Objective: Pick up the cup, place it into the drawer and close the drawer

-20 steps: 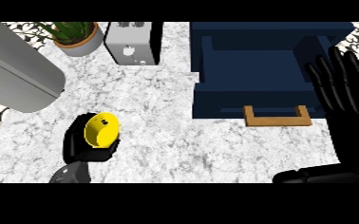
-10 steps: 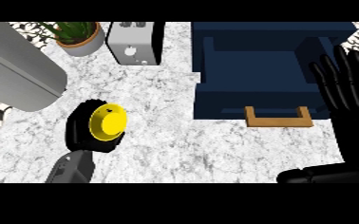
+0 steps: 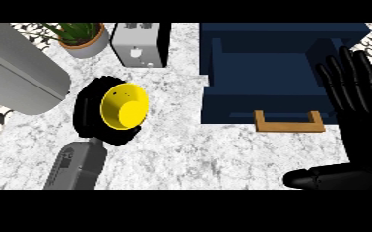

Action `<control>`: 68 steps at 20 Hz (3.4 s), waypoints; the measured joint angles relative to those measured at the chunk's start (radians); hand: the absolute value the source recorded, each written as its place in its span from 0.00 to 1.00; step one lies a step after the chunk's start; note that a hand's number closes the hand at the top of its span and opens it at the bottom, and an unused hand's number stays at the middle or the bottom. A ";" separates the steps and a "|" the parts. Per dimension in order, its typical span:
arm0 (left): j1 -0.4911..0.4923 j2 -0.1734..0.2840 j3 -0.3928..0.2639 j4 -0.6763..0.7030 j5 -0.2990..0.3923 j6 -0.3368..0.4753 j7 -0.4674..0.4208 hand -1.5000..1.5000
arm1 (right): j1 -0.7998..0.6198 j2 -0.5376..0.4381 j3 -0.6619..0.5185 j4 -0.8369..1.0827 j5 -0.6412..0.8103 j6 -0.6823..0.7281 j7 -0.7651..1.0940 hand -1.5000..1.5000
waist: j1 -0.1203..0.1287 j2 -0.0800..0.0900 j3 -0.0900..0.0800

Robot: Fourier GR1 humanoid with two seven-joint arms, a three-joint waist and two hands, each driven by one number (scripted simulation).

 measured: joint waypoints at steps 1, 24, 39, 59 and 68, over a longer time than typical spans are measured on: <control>-0.005 -0.002 -0.005 -0.038 0.008 0.010 0.036 1.00 | 0.010 -0.002 -0.004 0.007 -0.003 0.009 -0.013 0.00 | -0.001 0.000 0.000; -0.562 -0.038 -0.075 0.006 -0.068 0.346 0.423 1.00 | 0.014 -0.009 -0.022 0.025 -0.006 0.022 -0.035 0.00 | -0.016 0.005 -0.001; -0.854 -0.049 -0.169 0.455 0.022 0.483 0.314 1.00 | 0.005 -0.010 -0.021 0.044 -0.002 0.030 -0.053 0.00 | -0.034 0.009 0.000; -1.005 -0.049 -0.498 0.820 0.282 0.582 0.201 1.00 | -0.042 -0.008 -0.003 0.094 -0.009 0.053 -0.082 0.00 | -0.094 0.024 0.001; -1.042 -0.049 -0.626 0.866 0.308 0.649 0.244 0.00 | -0.057 0.005 0.010 0.096 -0.020 0.057 -0.092 0.00 | -0.119 0.030 0.001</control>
